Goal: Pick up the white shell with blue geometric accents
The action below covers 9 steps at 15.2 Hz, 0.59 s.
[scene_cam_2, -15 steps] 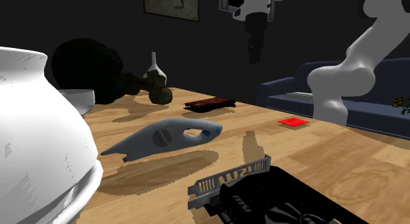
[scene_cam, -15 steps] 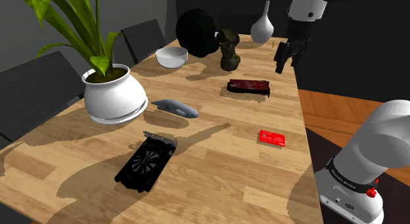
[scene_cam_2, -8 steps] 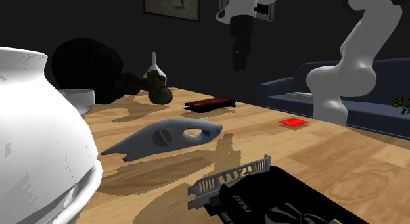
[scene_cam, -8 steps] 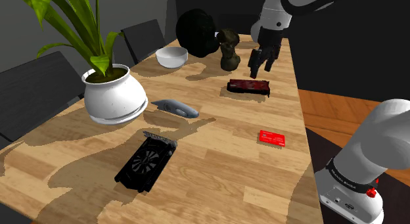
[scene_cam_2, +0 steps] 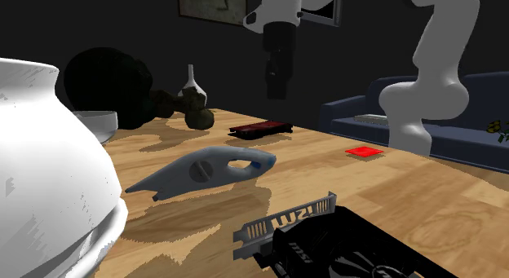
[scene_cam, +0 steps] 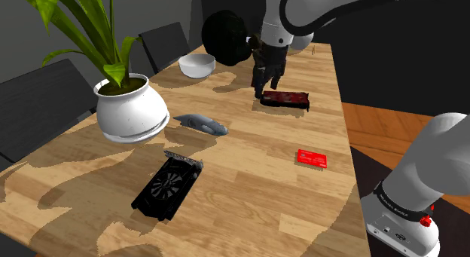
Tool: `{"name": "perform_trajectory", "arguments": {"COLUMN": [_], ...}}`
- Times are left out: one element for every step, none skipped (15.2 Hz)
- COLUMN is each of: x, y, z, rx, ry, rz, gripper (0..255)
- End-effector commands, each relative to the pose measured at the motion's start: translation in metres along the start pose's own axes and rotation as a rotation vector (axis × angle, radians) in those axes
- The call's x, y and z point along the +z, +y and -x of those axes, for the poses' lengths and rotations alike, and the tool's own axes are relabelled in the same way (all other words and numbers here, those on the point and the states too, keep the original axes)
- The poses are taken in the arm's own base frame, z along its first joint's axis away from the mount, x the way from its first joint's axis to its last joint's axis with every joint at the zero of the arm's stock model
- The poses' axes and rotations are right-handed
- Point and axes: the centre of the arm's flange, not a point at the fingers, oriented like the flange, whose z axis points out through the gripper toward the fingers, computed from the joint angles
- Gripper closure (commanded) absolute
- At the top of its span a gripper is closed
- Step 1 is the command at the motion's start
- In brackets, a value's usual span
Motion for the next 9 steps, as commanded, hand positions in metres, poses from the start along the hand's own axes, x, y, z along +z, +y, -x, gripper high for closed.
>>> {"name": "perform_trajectory", "arguments": {"x": [0.008,0.012,0.016,0.020,0.024,0.028,0.032,0.036,0.039], "y": [-0.018,-0.027,-0.036,-0.045,-0.055,-0.064,-0.074,-0.083,-0.093], "z": [-0.015,-0.023,-0.030,-0.038,-0.046,-0.053,-0.061,-0.068,-0.075], "rx": [-0.033,-0.050,-0.066,-0.082,-0.099,-0.115,-0.131,-0.148,-0.164], "ry": [0.008,0.012,0.015,0.019,0.023,0.026,0.030,0.033,0.037], "rz": [-0.005,-0.006,-0.008,-0.010,-0.012,-0.014,-0.016,-0.018,-0.020], "gripper": [0,0,0,0,0,0,0,0,0]}}
